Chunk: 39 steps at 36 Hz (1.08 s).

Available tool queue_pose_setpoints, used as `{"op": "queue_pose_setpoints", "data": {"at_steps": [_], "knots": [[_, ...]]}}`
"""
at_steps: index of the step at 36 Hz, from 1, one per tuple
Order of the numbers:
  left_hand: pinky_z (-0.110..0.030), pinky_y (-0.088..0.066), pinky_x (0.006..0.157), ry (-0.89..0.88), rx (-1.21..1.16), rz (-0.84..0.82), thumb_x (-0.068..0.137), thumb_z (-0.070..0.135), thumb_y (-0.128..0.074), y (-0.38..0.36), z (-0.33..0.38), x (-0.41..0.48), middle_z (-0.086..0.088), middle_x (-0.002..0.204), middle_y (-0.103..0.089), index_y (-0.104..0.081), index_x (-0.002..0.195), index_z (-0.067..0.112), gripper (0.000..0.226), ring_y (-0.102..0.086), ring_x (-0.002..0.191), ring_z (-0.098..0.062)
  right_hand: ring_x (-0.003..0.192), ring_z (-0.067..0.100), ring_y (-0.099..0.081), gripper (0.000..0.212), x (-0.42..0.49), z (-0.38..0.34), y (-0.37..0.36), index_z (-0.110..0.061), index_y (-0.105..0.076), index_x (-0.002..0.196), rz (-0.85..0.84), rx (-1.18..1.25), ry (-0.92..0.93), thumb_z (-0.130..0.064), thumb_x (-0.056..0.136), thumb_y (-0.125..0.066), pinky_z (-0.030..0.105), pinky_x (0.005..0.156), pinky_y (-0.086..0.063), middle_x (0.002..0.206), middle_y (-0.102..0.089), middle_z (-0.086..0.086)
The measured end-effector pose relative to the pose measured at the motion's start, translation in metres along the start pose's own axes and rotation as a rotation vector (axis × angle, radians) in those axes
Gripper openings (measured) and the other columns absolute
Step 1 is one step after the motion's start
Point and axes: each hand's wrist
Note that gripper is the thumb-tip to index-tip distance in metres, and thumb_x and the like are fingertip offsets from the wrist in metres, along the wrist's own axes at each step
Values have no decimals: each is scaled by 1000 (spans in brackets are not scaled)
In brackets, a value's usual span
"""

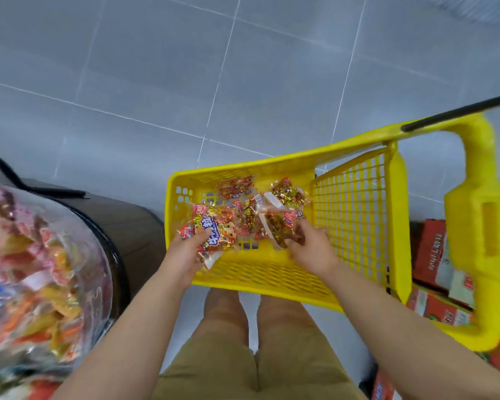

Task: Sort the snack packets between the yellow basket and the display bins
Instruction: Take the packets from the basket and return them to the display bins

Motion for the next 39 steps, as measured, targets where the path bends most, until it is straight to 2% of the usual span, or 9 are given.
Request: {"op": "queue_pose_setpoints", "data": {"at_steps": [4,11,15,19,23,28,30,33,39], "knots": [[-50,-51,93,-30,92,-153,90,6,-62,-1,29,-41,-17,120,-66,-53,130,10,42,-64,107,-37,100,12,-60,53,-33,-49,20,-25,-46,135,102,169,132,-12,87,-62,17,79,-41,107,-59,-10],[-27,-55,50,-218,5,-253,90,2,-57,18,64,-121,-6,82,-75,-58,110,12,22,-72,65,-20,129,2,-33,49,-87,-146,50,-42,-51,122,-98,306,454,-20,82,-71,20,107,-29,136,-39,-12],[-26,-55,52,-334,-64,-214,86,6,-63,33,65,-161,-3,81,-75,-57,110,14,26,-72,67,-18,127,-4,-34,36,-107,-181,59,-40,-54,117,-149,302,565,-21,89,-62,-5,94,-20,134,-39,-13],[-38,-58,72,-408,-137,-154,69,15,-71,52,49,-200,-8,98,-74,-59,115,14,48,-72,84,-25,119,4,-38,69,-122,-205,67,-33,-44,135,-238,123,576,-28,74,-78,21,105,-31,129,-36,-12],[-41,-57,73,-458,-229,-121,66,19,-73,72,26,-230,-11,105,-73,-61,114,16,49,-71,91,-28,123,1,-28,98,-134,-229,60,-35,-30,143,-320,-31,672,-38,61,-85,18,102,-22,130,-26,-17],[-37,-56,71,-517,-358,-29,70,18,-70,98,-3,-264,-10,104,-73,-57,121,11,53,-71,91,-26,107,2,-53,103,-152,-255,29,-40,-24,133,-508,54,697,-46,52,-87,17,92,-42,122,-48,-12],[-40,-55,76,-526,-411,23,70,19,-70,111,-16,-273,-11,108,-72,-55,126,8,59,-69,96,-28,102,14,-60,96,-160,-263,7,-31,-17,138,-536,36,680,-40,67,-81,30,94,-47,119,-57,2],[-51,-50,94,-546,-514,105,68,19,-73,133,-36,-285,-12,115,-69,-52,131,12,67,-64,107,-34,72,1,-63,67,-177,-273,-29,-11,-25,139,-553,138,618,-25,86,-65,17,69,-51,91,-63,-1],[-43,-50,89,-590,-611,304,62,25,-77,191,-73,-310,-5,115,-69,-48,132,13,77,-67,96,-24,54,3,-63,25,-215,-297,-89,-17,-58,90,-913,327,316,-32,75,-70,18,51,-49,64,-68,-10]]}}
Point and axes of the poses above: each hand's wrist, its own x-axis towards the middle knuckle, its own y-axis out of the back of the hand, z = x × y
